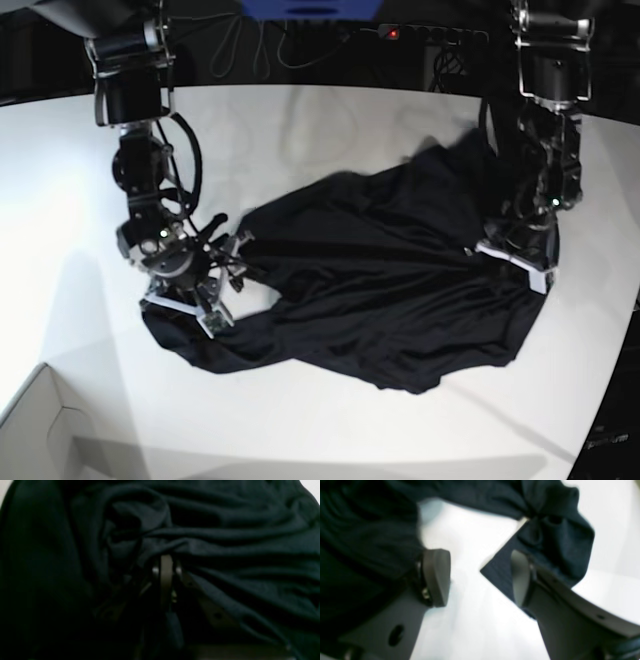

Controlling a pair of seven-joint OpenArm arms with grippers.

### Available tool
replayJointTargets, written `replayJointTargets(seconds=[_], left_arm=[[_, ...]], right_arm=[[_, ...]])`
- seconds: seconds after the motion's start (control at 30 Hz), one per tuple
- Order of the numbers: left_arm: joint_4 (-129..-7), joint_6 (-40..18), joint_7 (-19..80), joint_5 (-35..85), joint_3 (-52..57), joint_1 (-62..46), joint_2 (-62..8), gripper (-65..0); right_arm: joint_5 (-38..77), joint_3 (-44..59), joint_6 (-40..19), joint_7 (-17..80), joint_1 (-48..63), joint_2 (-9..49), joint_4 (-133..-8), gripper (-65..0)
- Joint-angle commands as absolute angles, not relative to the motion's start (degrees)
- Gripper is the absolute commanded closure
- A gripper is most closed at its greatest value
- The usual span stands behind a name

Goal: Layout the t-shirt on the table in an organized manner, then fold the t-shirt properly
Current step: 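Grasp the shirt hem with both grippers and pull it apart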

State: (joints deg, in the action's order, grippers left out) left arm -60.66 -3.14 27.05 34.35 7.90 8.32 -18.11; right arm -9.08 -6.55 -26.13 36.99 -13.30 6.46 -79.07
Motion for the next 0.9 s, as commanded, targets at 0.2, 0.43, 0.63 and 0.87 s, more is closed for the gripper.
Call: replayJointTargets(seconds=[0.2,0.43,0.63,0.87], left_arm=[[-52.97,-0.22,30.37,31.6,15.69,15.25,-21.41,-0.4],[-52.79,-0.22,30.9,32.22,15.78,17.63,-22.02,-0.4],[-62.29,-0.22,30.99,32.31,15.87,14.11,-20.62,-0.4],[-78.99,0.13,30.99,32.31,15.87,5.41,-20.44,-0.4]], right_arm=[[-8.84,-6.99,-26.15,35.74,-15.08,5.85,-80.13,-38.4],[-8.84,-9.71,-26.15,35.65,-19.74,4.0,-77.67,-38.4],[-8.84,-14.9,-26.15,34.07,-25.8,1.27,-71.6,-38.4],[-8.84,-17.63,-26.15,24.13,-32.84,-2.59,-57.19,-38.7]])
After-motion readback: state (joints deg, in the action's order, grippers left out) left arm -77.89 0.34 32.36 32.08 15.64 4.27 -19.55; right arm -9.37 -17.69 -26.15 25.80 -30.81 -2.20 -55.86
